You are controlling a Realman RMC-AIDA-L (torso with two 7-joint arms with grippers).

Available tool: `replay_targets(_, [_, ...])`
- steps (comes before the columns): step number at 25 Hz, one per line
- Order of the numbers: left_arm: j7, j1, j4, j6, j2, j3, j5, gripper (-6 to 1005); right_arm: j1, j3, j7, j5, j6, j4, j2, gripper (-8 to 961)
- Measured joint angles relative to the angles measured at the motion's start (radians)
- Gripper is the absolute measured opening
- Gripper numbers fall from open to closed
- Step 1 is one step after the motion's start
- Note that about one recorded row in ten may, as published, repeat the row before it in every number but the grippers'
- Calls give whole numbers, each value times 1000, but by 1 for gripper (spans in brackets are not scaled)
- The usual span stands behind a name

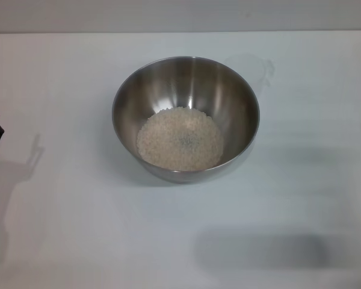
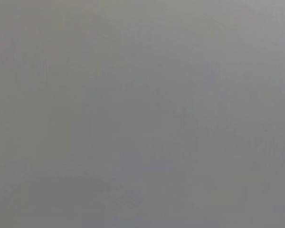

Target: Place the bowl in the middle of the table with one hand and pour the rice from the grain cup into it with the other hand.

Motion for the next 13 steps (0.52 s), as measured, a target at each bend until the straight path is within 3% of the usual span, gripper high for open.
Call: replay_targets(13, [-5,1,-1,5,-1,-1,0,846,14,10,92,24,31,-37,-1,760])
